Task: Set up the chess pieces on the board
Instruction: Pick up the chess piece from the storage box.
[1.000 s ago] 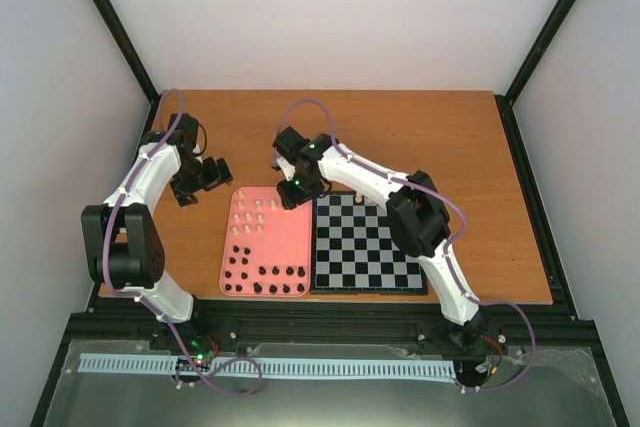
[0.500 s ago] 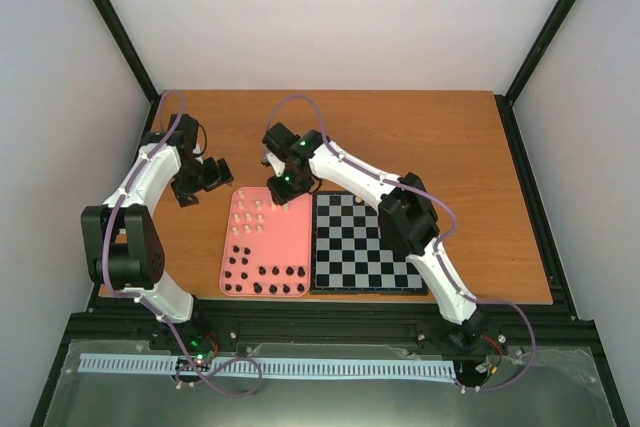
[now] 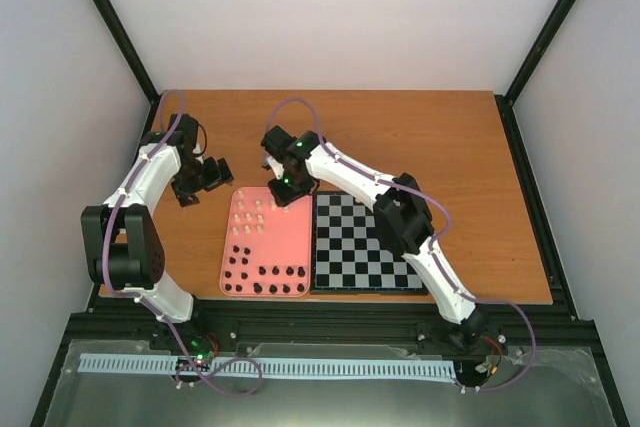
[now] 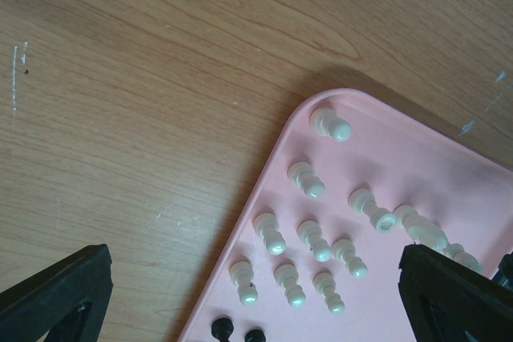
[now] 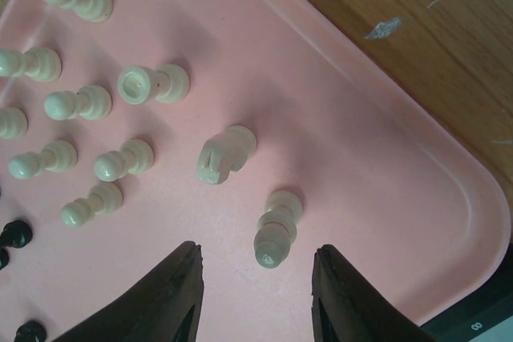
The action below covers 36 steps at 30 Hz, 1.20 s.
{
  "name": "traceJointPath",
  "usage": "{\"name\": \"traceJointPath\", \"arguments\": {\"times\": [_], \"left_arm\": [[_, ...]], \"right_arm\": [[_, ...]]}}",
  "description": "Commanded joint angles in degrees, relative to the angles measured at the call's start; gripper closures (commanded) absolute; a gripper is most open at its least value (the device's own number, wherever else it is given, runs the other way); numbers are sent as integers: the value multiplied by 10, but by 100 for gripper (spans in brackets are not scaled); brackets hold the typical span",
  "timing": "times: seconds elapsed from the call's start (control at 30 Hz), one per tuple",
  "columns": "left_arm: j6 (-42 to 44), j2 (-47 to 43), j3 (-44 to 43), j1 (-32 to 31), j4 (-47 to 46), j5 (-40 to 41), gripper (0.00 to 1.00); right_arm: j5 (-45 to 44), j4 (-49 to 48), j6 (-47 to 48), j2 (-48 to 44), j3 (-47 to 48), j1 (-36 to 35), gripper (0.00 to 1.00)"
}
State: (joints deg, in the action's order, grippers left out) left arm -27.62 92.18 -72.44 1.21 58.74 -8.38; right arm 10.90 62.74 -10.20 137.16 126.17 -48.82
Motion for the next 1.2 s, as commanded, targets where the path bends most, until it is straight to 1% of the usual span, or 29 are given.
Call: {"name": "traceJointPath", "arguments": {"times": [0.0, 0.4, 0.67, 0.83, 1.1, 1.17], "left_arm": [[6, -5, -2, -1, -4, -4, 0], [6, -2, -2, -2, -5, -3, 0], [7, -2, -2, -2, -5, 0, 0], [7, -2, -1, -2, -5, -1, 0], [7, 0, -2, -2, -5, -2, 0], [7, 0, -2, -2, -6, -2, 0]], "right_arm": [[-6, 16, 2, 18, 20, -6, 62], [-4, 21, 4, 30, 28, -7, 63], [1, 26, 7, 38, 34, -7, 68], [6, 30, 8, 41, 35, -7, 68], [2, 30, 9, 44, 37, -7, 75], [0, 32, 10, 46, 39, -7, 79]]}}
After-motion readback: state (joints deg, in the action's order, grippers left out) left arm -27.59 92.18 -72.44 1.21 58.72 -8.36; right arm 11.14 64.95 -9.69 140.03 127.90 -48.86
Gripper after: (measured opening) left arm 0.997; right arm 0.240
